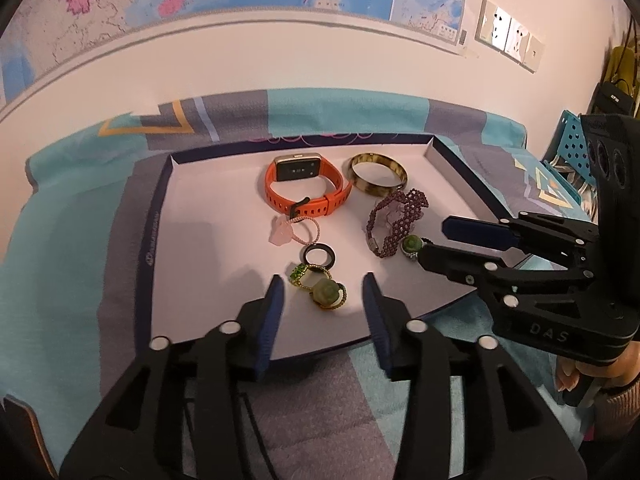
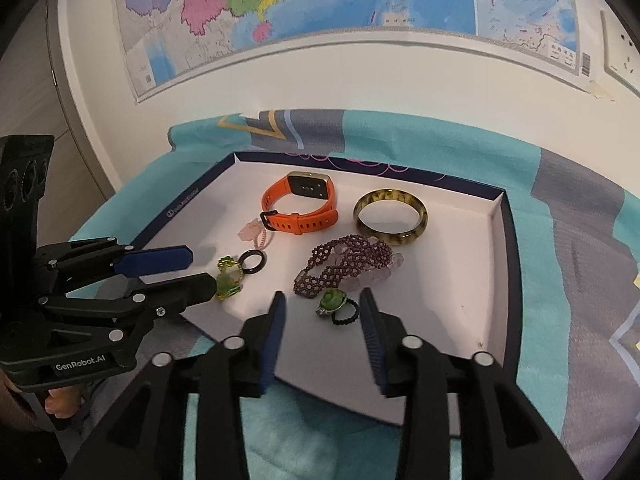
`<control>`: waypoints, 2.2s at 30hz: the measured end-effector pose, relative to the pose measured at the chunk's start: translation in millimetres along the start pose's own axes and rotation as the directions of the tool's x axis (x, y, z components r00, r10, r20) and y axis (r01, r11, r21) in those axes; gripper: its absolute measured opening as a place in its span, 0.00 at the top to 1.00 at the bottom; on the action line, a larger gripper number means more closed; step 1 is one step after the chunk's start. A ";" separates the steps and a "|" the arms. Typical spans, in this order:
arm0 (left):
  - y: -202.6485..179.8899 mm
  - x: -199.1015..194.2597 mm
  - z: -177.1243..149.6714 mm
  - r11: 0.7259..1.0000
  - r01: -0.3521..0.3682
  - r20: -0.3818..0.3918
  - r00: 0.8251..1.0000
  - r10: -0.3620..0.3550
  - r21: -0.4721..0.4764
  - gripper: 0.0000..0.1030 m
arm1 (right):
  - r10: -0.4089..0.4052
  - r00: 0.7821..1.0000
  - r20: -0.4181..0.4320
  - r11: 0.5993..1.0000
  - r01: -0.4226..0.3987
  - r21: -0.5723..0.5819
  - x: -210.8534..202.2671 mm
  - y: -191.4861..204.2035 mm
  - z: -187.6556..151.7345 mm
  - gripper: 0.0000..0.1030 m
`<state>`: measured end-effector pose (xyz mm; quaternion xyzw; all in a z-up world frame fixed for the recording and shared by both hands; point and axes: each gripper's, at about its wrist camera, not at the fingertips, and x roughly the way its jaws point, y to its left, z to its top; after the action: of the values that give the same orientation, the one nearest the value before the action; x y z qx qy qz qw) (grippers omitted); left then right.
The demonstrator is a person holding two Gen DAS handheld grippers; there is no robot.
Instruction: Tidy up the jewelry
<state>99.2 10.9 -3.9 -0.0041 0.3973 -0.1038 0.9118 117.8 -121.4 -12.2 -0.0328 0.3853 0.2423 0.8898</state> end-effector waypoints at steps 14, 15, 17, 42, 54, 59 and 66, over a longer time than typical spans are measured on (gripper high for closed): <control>9.2 -45.6 -22.5 0.995 -0.082 0.069 0.994 0.085 -0.056 0.06 | -0.043 0.996 0.083 0.999 0.040 0.036 -40.1 6.3 -23.6 0.06; 10.1 -46.9 -24.3 0.994 -0.085 0.066 0.994 0.089 -0.063 0.06 | -0.046 0.996 0.078 0.998 0.044 0.033 -40.9 7.9 -26.8 0.06; 11.6 -49.5 -28.4 0.992 -0.103 0.063 0.992 0.108 -0.076 0.05 | -0.064 0.995 0.072 0.998 0.062 0.030 -41.9 9.5 -32.1 0.06; 5.7 -63.4 -49.2 0.975 -0.203 0.045 0.977 0.208 -0.092 0.05 | -0.081 0.994 0.079 0.996 0.078 0.040 -60.8 22.4 -55.0 0.06; 3.9 -66.4 -49.0 0.973 -0.213 0.051 0.974 0.219 -0.089 0.05 | -0.074 0.995 0.063 0.997 0.072 0.039 -58.1 24.5 -56.6 0.06; 4.0 -66.5 -48.0 0.972 -0.217 0.051 0.974 0.221 -0.088 0.06 | -0.072 0.996 0.059 0.997 0.070 0.040 -56.6 24.6 -56.5 0.06; 4.1 -66.6 -48.1 0.972 -0.220 0.051 0.973 0.225 -0.087 0.05 | -0.071 0.996 0.057 0.997 0.069 0.042 -56.3 24.6 -56.5 0.06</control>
<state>21.0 31.3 11.0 0.0008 0.3715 0.0154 0.9283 35.7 -136.5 -9.1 -0.0216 0.3625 0.2042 0.9091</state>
